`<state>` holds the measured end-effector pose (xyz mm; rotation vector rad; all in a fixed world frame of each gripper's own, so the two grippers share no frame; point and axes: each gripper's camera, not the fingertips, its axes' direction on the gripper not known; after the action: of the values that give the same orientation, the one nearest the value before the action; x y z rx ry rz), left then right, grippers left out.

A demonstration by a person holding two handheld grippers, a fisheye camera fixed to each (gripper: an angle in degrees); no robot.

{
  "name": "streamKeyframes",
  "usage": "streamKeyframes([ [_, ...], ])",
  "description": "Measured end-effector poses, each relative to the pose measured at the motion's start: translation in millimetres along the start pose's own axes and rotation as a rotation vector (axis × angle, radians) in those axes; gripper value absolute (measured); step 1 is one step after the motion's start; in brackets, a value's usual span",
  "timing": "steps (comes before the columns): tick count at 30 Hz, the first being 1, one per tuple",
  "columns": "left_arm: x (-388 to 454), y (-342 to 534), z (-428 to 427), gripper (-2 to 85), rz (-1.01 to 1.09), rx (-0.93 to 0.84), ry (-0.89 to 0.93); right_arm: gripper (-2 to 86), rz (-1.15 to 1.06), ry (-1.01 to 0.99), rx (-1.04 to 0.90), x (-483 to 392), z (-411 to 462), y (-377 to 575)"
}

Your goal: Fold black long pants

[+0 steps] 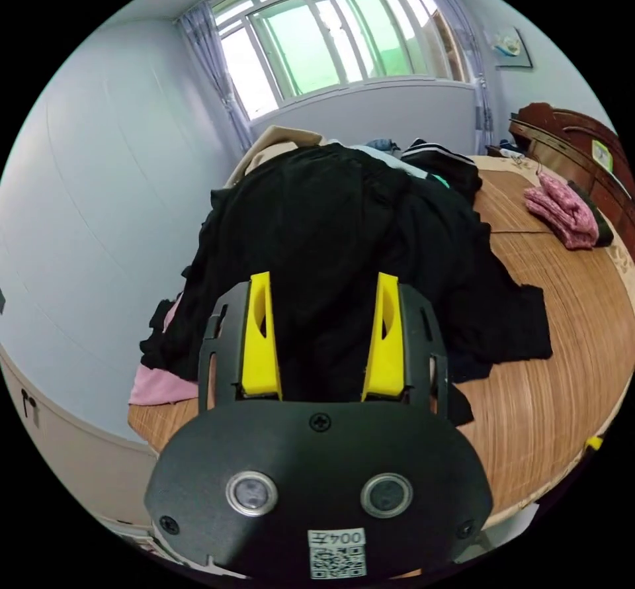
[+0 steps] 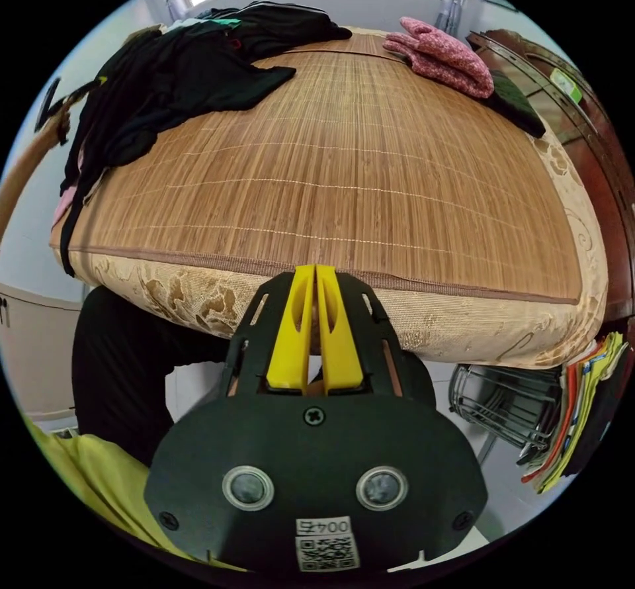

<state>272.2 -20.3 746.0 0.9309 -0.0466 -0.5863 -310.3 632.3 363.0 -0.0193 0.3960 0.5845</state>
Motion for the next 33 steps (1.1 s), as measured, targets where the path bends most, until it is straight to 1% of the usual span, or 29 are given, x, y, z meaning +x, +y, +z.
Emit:
streamKeyframes([
  [3,-2.4,-32.9,12.9,17.5,-0.019,-0.099,0.032,-0.6,0.015,-0.034,-0.004,-5.0,15.2,-13.6],
  [5,2.2,-49.5,14.5,15.0,0.019,-0.154,0.029,-0.7,0.045,-0.084,0.012,-4.1,27.4,-20.0],
  [6,6.0,-58.9,8.0,11.9,0.061,-0.165,0.029,-0.7,0.052,-0.094,0.016,-4.0,30.5,-21.3],
  [7,8.0,-64.8,-8.1,7.6,0.07,-0.116,0.013,-0.8,0.065,-0.111,0.022,-4.7,36.6,-24.2],
  [9,8.0,-67.5,-43.1,4.4,0.053,0.023,-0.001,-0.8,0.069,-0.114,0.029,-8.8,45.6,-28.7],
  [11,12.2,-70.5,-72.7,3.3,0.093,0.059,0.031,-0.8,0.065,-0.095,0.043,-16.9,57.3,-33.6],
  [14,21.4,-63.6,-127.1,2.7,0.135,0.107,0.172,-0.8,0.081,-0.11,0.063,-20.8,72.2,-37.3],
  [16,42.1,-44.8,-172.1,2.5,0.186,0.158,0.349,-0.8,0.099,-0.143,0.065,-19.1,81.3,-40.1],
  [17,51.3,-39.3,-180.0,2.5,0.21,0.148,0.405,-0.8,0.12,-0.179,0.065,-16.0,87.3,-41.9],
  [19,97.3,-8.5,-202.5,2.5,0.289,0.099,0.588,-0.8,0.151,-0.257,0.067,-9.0,96.6,-43.6],
  [20,110.2,0.8,-205.0,2.5,0.302,0.082,0.618,-0.7,0.174,-0.323,0.073,-3.1,102.7,-43.5],
  [22,161.3,39.1,-201.2,2.7,0.333,-0.014,0.68,-0.7,0.186,-0.426,0.07,2.4,111.0,-42.4],
  [24,197.3,70.3,-190.3,2.8,0.341,-0.086,0.66,-0.6,0.175,-0.458,0.092,0.3,113.9,-37.9],
  [26,230.8,101.1,-176.4,3.1,0.387,-0.145,0.604,-0.1,0.165,-0.461,0.114,-6.7,117.1,-29.5],
  [28,264.4,134.7,-158.5,3.9,0.46,-0.241,0.571,0.7,0.182,-0.463,0.121,-10.0,121.7,-23.5],
  [30,275.6,151.6,-154.3,5.1,0.458,-0.288,0.591,2.0,0.193,-0.464,0.135,-12.3,126.0,-19.4],
  [33,279.9,163.9,-160.7,7.9,0.428,-0.302,0.642,3.7,0.224,-0.435,0.149,-15.1,135.6,-18.8],
])
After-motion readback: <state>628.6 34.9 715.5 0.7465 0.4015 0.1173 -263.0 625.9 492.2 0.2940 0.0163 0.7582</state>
